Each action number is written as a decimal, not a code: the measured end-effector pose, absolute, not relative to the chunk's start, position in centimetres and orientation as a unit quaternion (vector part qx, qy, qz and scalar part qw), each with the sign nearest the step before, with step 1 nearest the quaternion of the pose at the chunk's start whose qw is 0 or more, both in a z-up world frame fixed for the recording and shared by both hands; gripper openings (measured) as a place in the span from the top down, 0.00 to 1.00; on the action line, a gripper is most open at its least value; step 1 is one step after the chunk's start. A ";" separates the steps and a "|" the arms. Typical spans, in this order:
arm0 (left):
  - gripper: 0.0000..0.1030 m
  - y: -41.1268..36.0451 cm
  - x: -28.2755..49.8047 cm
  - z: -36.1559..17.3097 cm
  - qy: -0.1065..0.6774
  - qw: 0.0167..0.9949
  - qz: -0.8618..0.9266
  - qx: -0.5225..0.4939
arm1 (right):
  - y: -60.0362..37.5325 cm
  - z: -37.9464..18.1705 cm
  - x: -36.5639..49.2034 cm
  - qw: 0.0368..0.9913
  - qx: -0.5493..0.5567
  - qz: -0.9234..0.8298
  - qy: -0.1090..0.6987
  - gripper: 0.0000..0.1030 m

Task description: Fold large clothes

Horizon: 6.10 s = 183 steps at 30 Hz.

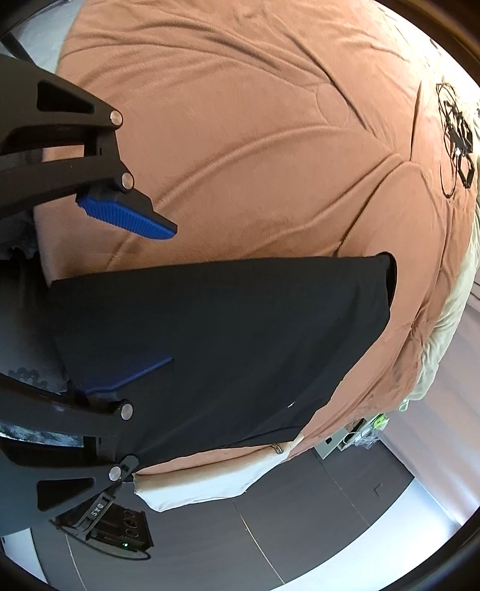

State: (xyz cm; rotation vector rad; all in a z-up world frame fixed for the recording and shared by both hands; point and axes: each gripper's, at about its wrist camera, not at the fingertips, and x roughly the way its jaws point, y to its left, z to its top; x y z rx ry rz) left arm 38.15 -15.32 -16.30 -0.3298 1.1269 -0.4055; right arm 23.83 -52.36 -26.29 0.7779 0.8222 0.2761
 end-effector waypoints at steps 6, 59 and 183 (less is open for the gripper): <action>0.53 -16.0 40.4 -17.9 0.538 0.809 -0.187 -0.148 | -52.5 -27.4 23.1 0.834 0.369 0.118 0.393 0.96; 0.41 -15.7 49.9 -20.2 0.544 0.772 -0.230 -0.234 | -53.7 -28.2 47.9 0.751 0.341 0.274 0.494 0.09; 0.50 40.5 16.5 2.3 0.146 0.905 -0.060 -0.394 | 0.3 -6.3 30.6 0.738 0.073 0.584 0.331 0.82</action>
